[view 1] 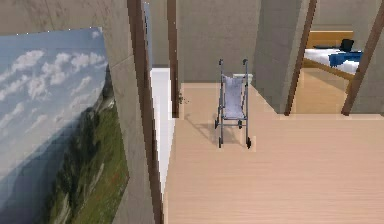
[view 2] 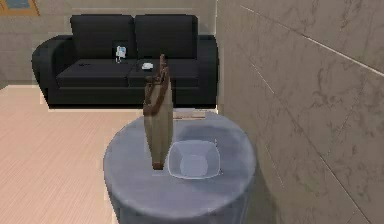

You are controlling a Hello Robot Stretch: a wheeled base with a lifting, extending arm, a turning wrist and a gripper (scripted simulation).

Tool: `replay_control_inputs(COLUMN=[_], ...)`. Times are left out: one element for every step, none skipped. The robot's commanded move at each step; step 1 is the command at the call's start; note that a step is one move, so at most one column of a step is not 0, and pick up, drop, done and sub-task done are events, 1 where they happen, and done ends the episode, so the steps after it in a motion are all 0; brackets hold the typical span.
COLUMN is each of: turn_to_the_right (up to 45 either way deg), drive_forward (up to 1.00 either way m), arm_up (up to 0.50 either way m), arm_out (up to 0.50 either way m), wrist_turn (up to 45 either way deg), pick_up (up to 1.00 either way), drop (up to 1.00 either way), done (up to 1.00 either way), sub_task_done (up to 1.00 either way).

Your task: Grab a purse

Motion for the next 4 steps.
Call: replay_control_inputs(turn_to_the_right=[0.0,0.0,0.0,0.0], drive_forward=[0.00,0.00,0.00,0.00], arm_up=[0.50,0.38,0.00,0.00], arm_out=[0.00,0.00,0.30,0.00], wrist_turn=[0.0,0.0,0.0,45.0], pick_up=[0.00,0.00,0.00,0.00], drop=[0.00,0.00,0.00,0.00], done=[0.00,0.00,0.00,0.00], sub_task_done=[0.00,0.00,0.00,0.00])
